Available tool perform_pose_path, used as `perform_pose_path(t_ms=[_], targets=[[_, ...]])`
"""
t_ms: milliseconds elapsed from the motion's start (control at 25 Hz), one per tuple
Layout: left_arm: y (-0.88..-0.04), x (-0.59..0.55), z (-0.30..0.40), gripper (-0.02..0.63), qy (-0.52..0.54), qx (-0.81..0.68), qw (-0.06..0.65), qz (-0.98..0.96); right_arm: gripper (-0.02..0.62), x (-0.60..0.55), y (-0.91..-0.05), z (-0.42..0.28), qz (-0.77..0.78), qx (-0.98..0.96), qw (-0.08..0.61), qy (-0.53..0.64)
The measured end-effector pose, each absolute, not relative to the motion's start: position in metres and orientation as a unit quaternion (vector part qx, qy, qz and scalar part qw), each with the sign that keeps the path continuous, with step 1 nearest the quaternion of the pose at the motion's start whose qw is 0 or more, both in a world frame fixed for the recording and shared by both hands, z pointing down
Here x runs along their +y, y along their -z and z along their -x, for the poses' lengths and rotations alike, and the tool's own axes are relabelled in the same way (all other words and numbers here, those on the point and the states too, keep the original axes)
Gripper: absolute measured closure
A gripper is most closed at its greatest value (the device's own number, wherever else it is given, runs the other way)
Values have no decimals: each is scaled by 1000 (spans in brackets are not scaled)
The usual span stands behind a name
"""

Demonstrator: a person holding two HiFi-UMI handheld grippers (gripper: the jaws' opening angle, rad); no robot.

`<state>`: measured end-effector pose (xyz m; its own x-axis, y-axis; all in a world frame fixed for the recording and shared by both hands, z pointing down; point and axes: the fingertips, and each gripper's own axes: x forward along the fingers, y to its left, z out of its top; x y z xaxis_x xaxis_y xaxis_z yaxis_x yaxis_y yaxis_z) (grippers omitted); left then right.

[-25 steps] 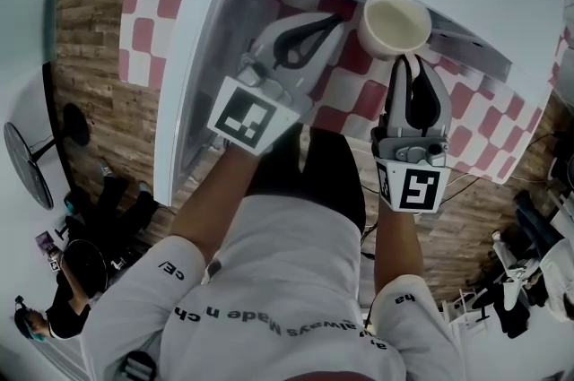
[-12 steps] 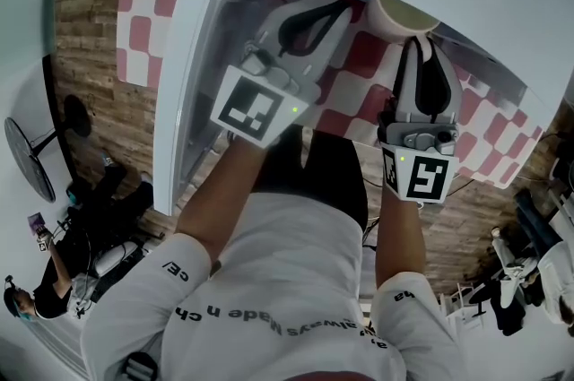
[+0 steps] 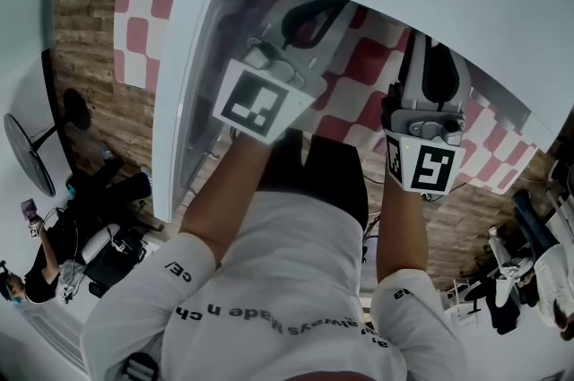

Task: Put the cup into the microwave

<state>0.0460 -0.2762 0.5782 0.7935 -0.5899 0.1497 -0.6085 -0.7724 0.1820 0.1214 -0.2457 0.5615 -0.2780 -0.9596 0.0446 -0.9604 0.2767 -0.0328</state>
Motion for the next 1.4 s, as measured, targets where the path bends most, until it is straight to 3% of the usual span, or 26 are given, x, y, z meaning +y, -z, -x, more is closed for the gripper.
perform_pose_path(t_ms=[1400], targets=[[-593,-293,-64,601,-43,-328,93,-939,557,-283,-590,-128,-604,-797,18,-16]])
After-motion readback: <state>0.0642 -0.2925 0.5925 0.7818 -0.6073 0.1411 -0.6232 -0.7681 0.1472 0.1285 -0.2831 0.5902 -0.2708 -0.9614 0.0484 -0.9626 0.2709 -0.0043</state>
